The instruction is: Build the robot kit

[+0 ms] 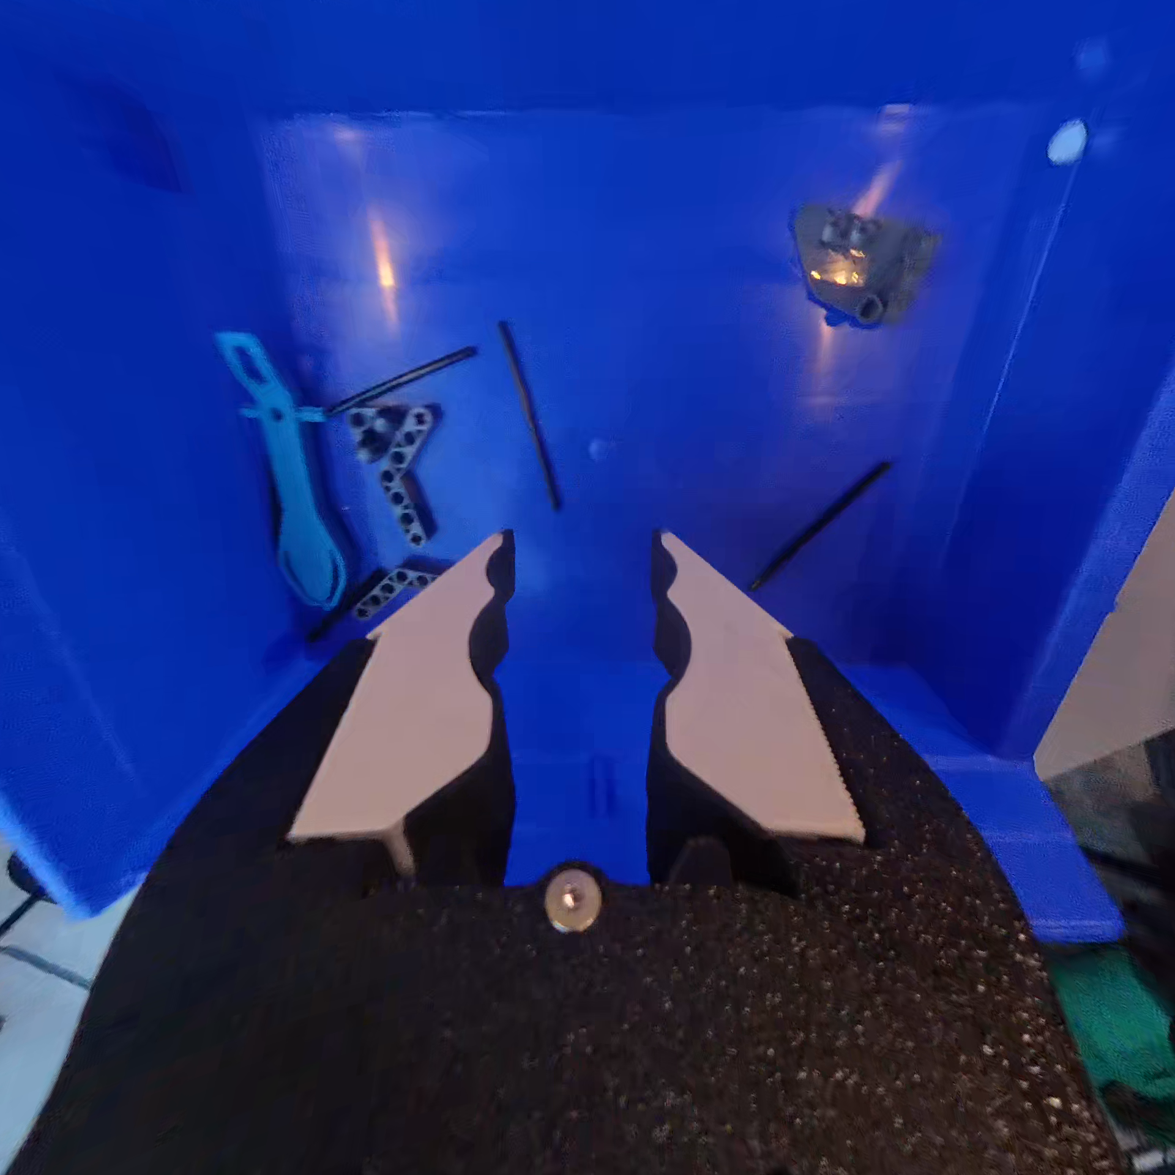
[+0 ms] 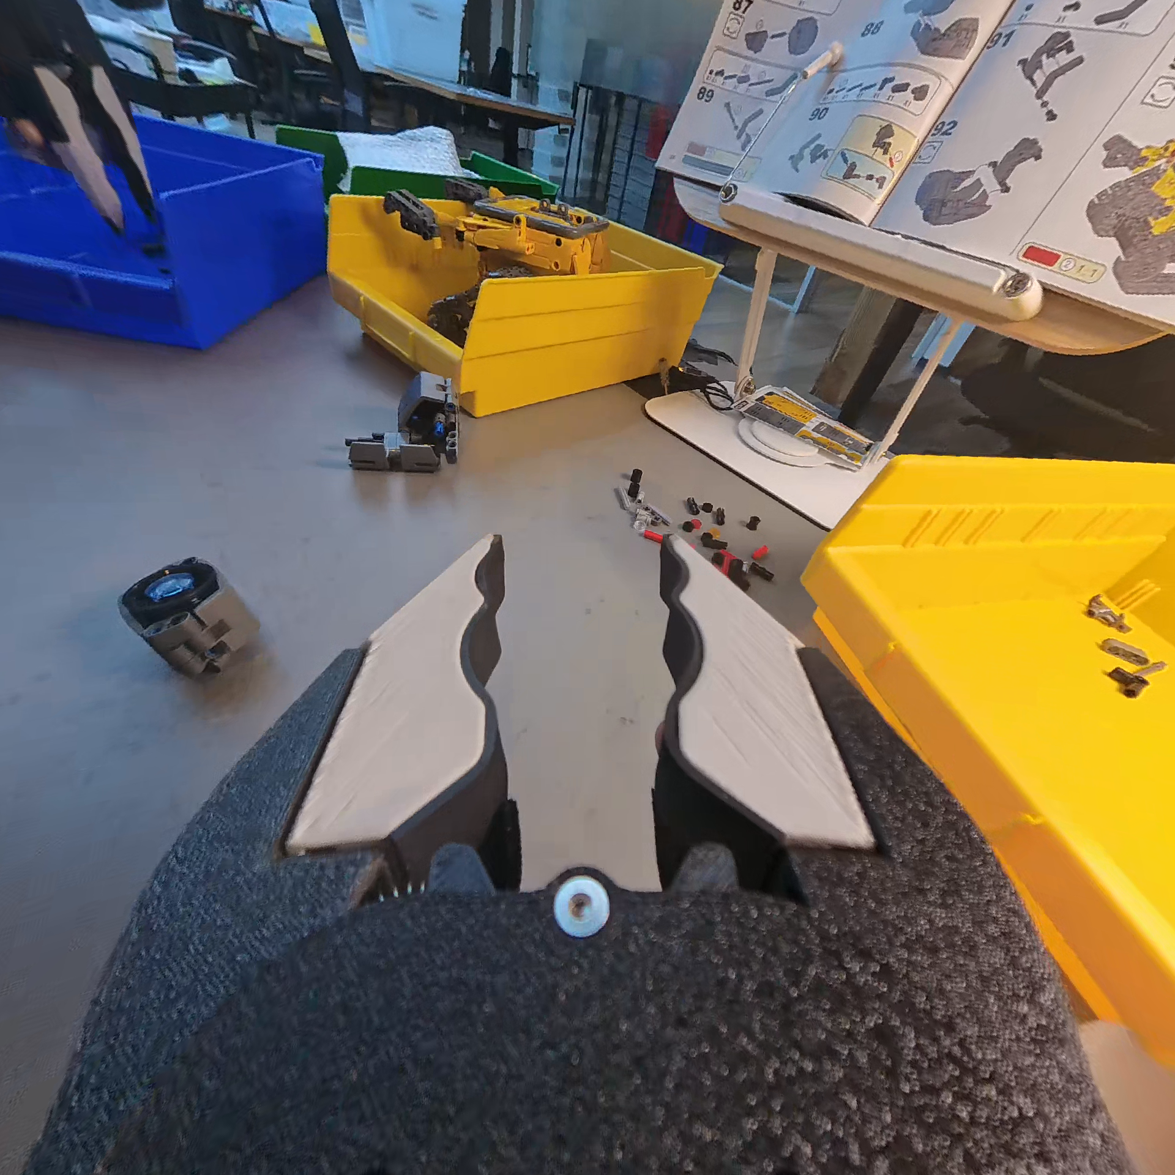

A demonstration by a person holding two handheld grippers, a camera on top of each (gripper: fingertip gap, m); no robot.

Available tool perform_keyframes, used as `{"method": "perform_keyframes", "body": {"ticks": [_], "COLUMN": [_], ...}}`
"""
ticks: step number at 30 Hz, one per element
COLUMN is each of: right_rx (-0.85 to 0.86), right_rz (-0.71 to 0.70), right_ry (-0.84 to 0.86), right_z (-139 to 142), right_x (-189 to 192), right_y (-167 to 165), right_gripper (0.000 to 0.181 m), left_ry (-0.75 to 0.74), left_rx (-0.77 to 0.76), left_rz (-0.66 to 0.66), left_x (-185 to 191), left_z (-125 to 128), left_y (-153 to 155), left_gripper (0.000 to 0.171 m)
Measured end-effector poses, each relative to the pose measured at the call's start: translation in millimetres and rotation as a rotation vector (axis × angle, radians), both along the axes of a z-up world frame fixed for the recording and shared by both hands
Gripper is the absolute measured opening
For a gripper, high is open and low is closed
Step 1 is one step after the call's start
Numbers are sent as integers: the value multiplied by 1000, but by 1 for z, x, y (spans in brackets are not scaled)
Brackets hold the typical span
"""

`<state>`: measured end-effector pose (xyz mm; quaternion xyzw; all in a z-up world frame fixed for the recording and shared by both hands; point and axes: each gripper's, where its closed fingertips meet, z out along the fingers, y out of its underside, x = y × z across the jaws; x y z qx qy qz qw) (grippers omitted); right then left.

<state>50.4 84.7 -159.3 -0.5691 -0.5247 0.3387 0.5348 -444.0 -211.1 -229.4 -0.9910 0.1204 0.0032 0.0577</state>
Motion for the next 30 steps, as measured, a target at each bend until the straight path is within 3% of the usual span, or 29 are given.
{"method": "perform_keyframes", "body": {"ticks": [3,8,11,12,14,18,20,22,24,27,30], "right_rx": [-16,-53,-54,-51,-47,-51,-49,-42,-30,-12,-9], "right_rz": [-22,-63,-69,-70,-69,-61,-56,-51,-49,-54,-49], "right_ry": [-12,-16,-29,-35,-45,-46,-46,-44,-48,-41,-9], "right_z": [-7,-16,-19,-19,-22,-25,-25,-23,-21,-16,-8], "right_x": [3,5,1,0,-3,-8,-11,-11,-10,-5,-2], "right_y": [0,9,12,12,12,12,12,11,9,9,7], "right_gripper": [47,47,47,47,47,47,47,47,47,47,47], "left_ry": [30,64,73,89,94,-70,-113,-100,-56,-33,-30], "left_rx": [-77,-75,-53,-42,-2,79,57,32,48,69,175], "left_rz": [-115,-143,-157,-164,-188,-311,-347,-367,-376,-358,-324], "left_x": [11,3,-2,-5,1,63,83,91,90,87,89], "left_z": [-13,-26,-30,-28,-22,-15,-20,-29,-30,-20,7], "left_y": [0,13,21,24,31,44,43,43,47,46,48], "left_gripper": [42,38,20,0,1,35,43,38,16,16,16]}}
